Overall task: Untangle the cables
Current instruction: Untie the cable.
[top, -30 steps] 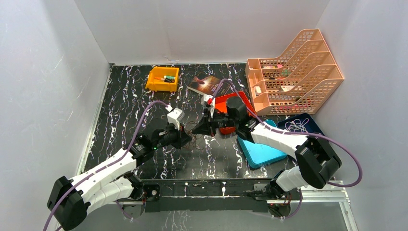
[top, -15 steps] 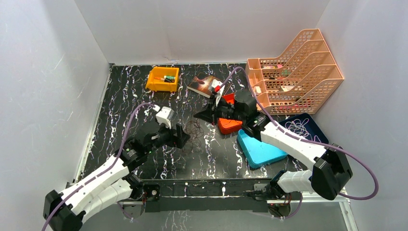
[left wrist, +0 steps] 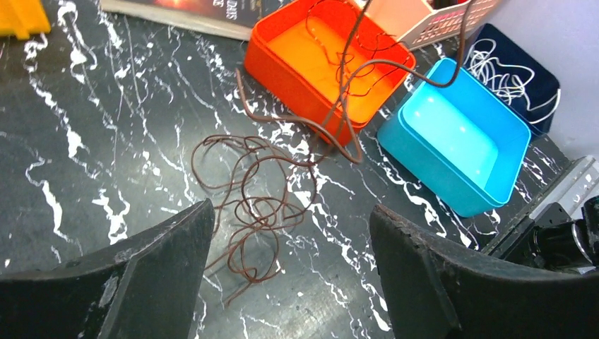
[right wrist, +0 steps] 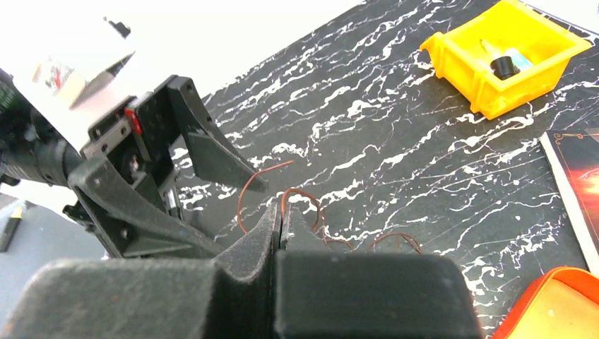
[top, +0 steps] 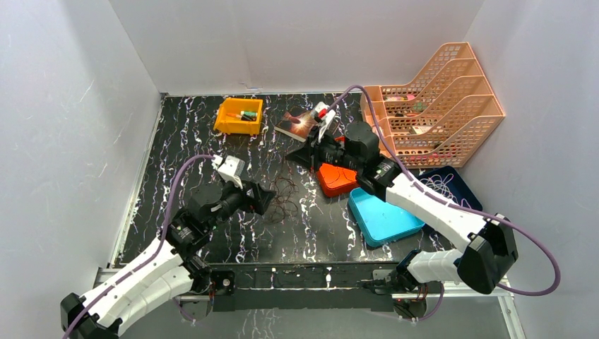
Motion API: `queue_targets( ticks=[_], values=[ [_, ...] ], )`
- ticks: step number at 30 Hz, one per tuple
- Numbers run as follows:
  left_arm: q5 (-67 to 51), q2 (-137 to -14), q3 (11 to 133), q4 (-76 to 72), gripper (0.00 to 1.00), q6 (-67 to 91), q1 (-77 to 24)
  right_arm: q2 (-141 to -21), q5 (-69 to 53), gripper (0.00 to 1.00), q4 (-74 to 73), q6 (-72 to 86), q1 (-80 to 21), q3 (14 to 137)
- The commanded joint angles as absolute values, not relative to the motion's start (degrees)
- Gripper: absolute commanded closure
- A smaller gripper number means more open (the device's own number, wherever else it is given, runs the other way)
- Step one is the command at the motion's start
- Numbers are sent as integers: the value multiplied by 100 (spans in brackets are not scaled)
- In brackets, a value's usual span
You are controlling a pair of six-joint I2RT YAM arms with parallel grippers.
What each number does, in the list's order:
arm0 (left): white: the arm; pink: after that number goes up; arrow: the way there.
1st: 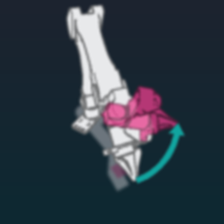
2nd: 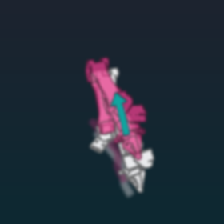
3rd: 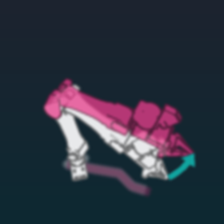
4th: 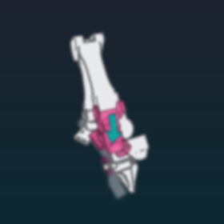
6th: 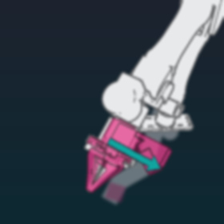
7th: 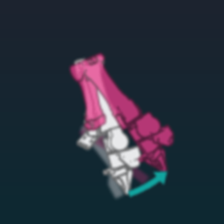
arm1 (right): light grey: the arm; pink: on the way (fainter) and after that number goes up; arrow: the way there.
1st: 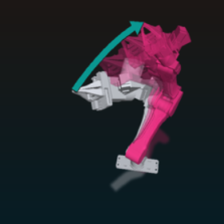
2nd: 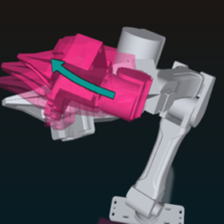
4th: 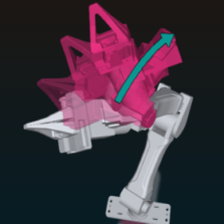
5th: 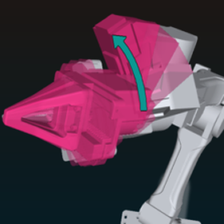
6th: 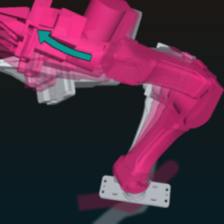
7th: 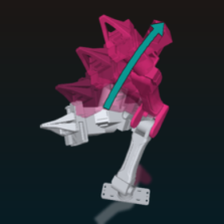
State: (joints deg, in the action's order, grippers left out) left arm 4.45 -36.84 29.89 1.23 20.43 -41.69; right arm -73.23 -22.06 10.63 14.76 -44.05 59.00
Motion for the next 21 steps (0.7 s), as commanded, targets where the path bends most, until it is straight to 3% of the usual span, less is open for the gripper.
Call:
queue_targets(
  ticks=[1, 9, 14, 21],
  values=[
    [76, -3615, 2707, -1264, 21, 1589, -4137, -7264, -2069, 100, 1045, 1898, -4463, 6354],
    [-849, -4125, 2461, -2959, 21, 1075, -4135, -7415, -2119, 100, 862, 1955, -4570, 6541],
    [-651, -4503, 2209, -3590, 23, 915, -4135, -7437, -2333, 100, 907, 2133, -4592, 6654],
    [300, -5102, 2091, -4065, 45, 862, -4140, -7244, -2440, 100, 899, 2474, -4605, 6760]
  ],
)
